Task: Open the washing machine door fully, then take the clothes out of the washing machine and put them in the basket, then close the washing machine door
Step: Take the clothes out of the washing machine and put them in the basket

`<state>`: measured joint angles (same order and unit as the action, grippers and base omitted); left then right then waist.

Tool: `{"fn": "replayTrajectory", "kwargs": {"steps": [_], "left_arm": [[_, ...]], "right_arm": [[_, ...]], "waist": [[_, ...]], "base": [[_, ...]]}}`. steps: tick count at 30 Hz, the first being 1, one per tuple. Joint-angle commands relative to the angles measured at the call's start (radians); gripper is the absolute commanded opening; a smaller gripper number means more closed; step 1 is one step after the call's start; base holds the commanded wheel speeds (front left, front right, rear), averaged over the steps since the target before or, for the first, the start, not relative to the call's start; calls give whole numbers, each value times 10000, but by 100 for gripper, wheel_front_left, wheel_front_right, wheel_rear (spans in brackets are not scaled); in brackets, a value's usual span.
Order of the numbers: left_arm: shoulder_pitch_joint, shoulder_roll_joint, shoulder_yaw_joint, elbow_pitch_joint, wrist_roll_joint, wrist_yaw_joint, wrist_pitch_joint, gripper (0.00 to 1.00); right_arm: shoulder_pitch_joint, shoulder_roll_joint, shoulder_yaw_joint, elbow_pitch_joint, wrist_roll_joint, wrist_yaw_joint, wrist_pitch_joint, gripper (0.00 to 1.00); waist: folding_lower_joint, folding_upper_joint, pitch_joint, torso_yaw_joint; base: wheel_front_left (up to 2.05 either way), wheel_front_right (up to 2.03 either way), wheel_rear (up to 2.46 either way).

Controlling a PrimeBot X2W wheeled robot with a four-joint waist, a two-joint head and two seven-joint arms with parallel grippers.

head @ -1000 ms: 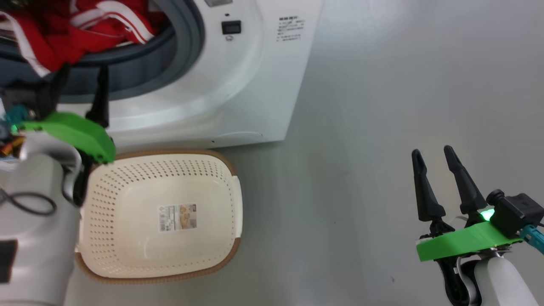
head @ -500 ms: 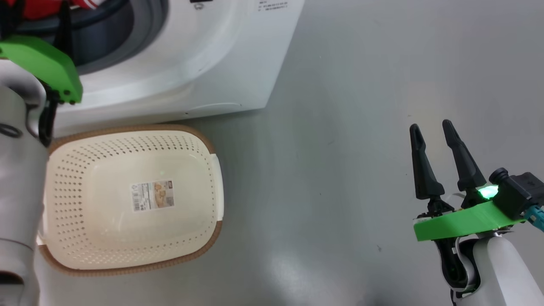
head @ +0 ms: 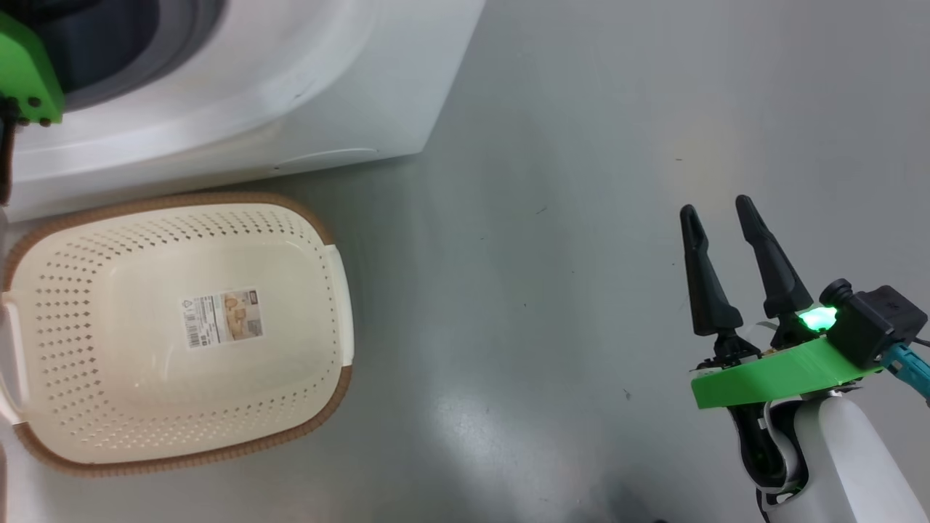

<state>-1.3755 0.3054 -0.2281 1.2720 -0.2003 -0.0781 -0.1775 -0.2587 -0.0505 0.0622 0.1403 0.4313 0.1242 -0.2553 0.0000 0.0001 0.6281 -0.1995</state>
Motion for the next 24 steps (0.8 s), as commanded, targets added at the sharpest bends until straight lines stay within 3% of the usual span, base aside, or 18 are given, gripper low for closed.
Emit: {"fn": "replayTrajectory", "kwargs": {"steps": [1,14,15,16,17,18,24], "left_arm": [[-220,562,12,-108,115,101,-6,100],[-226,934,-259,129,110,132,543,100],[-216,940,-268,135,97,145,570,91],[-208,951,-292,140,101,168,583,59],[-203,958,-313,145,100,182,596,36],[-189,966,-340,149,104,185,616,0],[-110,926,-421,164,39,203,482,0]], "right_arm": [[-83,2,290,-269,54,65,-65,100],[-31,3,492,-356,124,65,-65,100],[-20,3,492,-364,119,65,-65,100],[-10,3,497,-373,117,65,-65,100],[-6,3,500,-383,117,65,-65,100],[-5,3,504,-392,115,65,-65,100],[-3,3,543,-391,89,65,-65,100]], "waist": [[0,-1,124,-116],[0,-1,187,-434],[0,-1,176,-439],[0,-1,164,-448],[0,-1,160,-450],[0,-1,150,-448],[0,-1,63,-387]], "base": [[0,0,0],[0,0,0],[0,0,0],[0,0,0],[0,0,0],[0,0,0],[0,0,0]]}}
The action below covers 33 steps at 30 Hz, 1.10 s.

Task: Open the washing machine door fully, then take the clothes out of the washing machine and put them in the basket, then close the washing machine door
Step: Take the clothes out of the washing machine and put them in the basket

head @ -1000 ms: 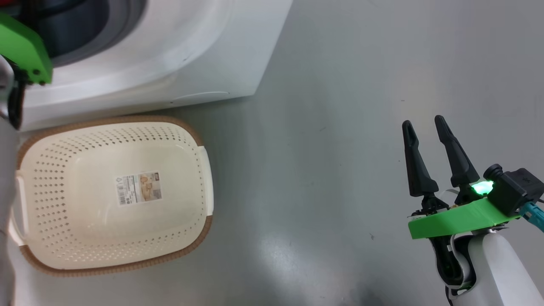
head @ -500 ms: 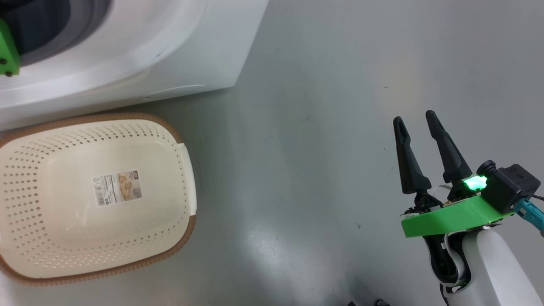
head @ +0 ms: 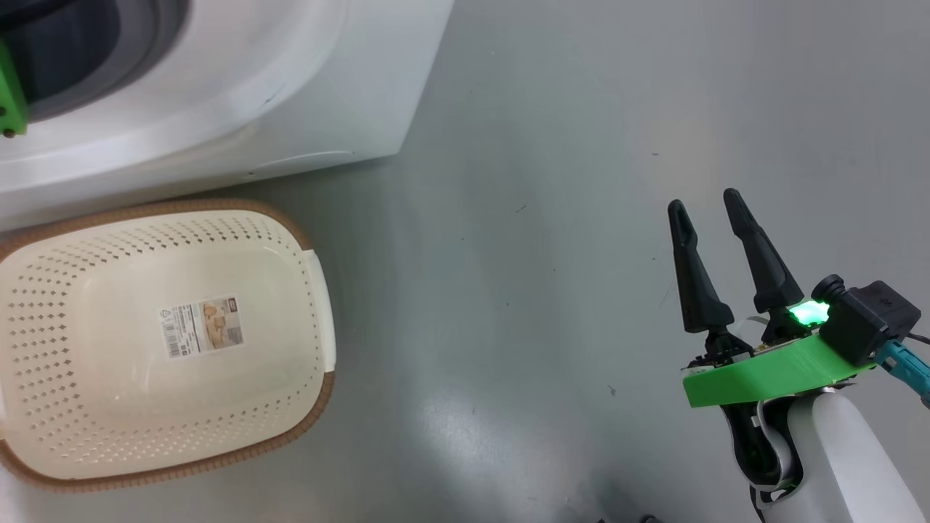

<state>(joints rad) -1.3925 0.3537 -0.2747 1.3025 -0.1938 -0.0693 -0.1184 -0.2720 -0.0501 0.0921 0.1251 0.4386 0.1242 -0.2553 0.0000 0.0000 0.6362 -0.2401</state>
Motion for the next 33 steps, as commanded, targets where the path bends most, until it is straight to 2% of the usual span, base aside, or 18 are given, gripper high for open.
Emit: {"fn": "replayTrajectory", "kwargs": {"steps": [1,9,15,23,33], "left_arm": [[84,419,46,-139,-55,108,-166,0],[662,10,418,-187,-654,155,-1181,0],[1348,-191,786,-676,-1051,213,-1418,0],[3233,-412,1737,-3562,-1183,458,-1431,0],[5458,-1107,3205,-6356,-598,345,-1432,0]], "right_arm": [[127,-1,240,-232,8,65,-65,100],[232,-1,114,-172,-183,65,-65,100],[333,-1,54,-122,-347,65,-65,100],[604,-1,-124,-28,-557,65,-65,100],[856,-1,-291,56,-651,65,-65,100]], "waist": [[0,0,-44,37],[0,0,-551,415],[0,0,-974,690],[0,0,-1602,1124],[0,0,-2090,1509]], "base": [[0,0,0],[0,0,0],[0,0,0],[0,0,0],[0,0,0]]}}
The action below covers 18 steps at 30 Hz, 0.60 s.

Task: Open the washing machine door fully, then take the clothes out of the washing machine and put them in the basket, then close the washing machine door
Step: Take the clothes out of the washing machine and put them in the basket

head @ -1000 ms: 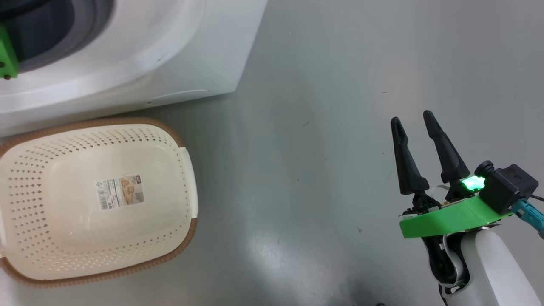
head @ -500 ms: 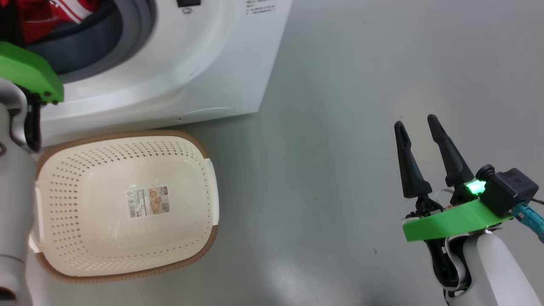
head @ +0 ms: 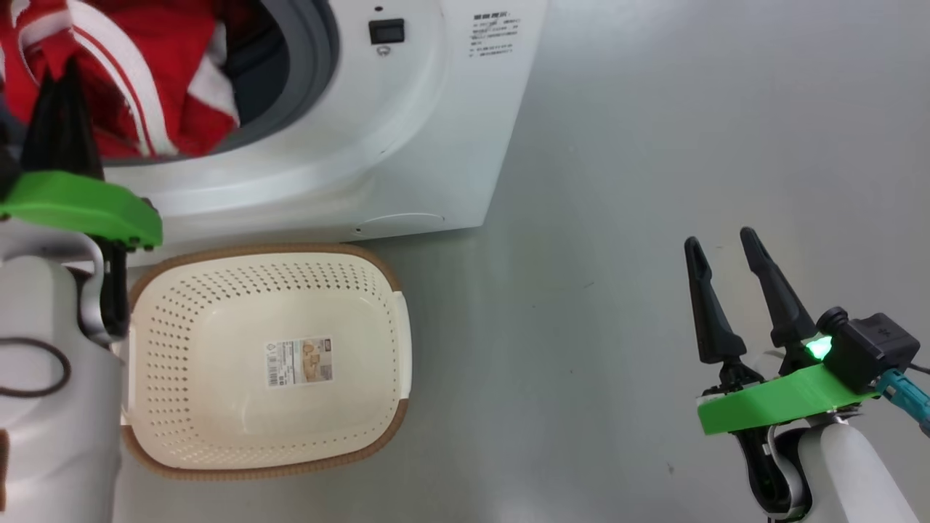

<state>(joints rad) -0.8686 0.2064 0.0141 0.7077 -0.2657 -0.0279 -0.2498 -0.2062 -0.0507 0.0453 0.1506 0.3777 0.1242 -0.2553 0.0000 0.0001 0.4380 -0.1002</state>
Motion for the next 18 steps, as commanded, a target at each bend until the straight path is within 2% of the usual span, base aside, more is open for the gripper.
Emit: {"fn": "replayTrajectory", "kwargs": {"steps": [1,18], "left_arm": [[371,299,428,-627,206,-109,-119,0],[2616,-976,1868,-4257,1138,-820,-120,0]], "right_arm": [[209,5,167,-199,-44,65,-65,100],[420,5,10,-193,-100,65,-65,100]], "waist": [[0,-1,-128,131],[0,-1,-505,416]], "base": [[0,0,0],[0,0,0]]}}
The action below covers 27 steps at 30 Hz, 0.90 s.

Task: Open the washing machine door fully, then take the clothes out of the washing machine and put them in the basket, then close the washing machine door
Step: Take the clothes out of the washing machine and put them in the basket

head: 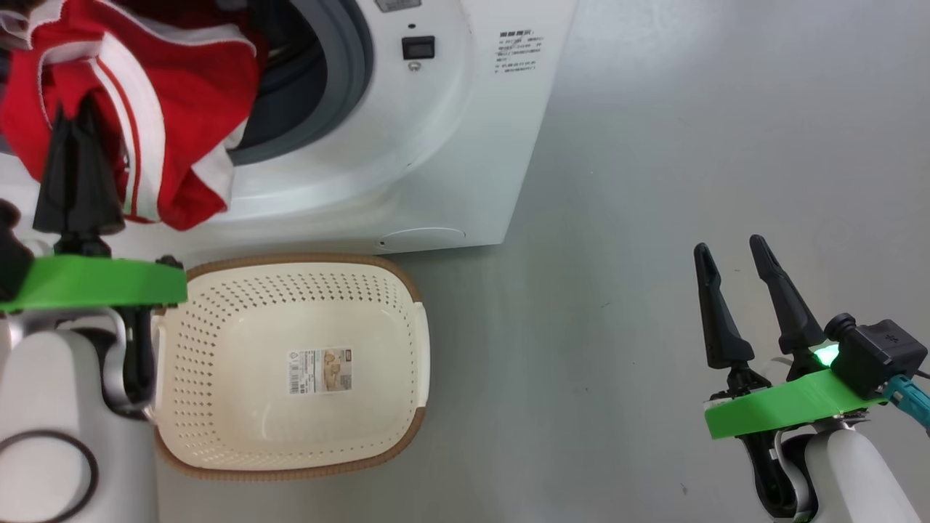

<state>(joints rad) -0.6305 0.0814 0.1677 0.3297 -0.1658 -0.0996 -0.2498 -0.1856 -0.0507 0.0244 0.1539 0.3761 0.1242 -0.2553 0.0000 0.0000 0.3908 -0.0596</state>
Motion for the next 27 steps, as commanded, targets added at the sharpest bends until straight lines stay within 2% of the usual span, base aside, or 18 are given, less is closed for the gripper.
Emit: {"fn": "replayTrajectory", "kwargs": {"steps": [1,17,21,27], "left_arm": [[355,219,391,-694,143,-129,-120,0],[1902,-250,807,-3605,-43,-289,-120,0],[2246,-289,679,-3606,-73,-295,-120,0],[2673,-307,396,-2835,-516,-300,-120,0]], "right_arm": [[227,5,216,-229,-85,65,-65,100],[391,5,232,-264,-100,65,-65,100],[389,5,243,-278,-108,65,-65,100],[335,5,276,-301,-113,65,-65,100]], "waist": [[0,0,-48,19],[0,0,-196,92],[0,0,-154,105],[0,0,-34,78]], "base": [[0,0,0],[0,0,0],[0,0,0],[0,0,0]]}}
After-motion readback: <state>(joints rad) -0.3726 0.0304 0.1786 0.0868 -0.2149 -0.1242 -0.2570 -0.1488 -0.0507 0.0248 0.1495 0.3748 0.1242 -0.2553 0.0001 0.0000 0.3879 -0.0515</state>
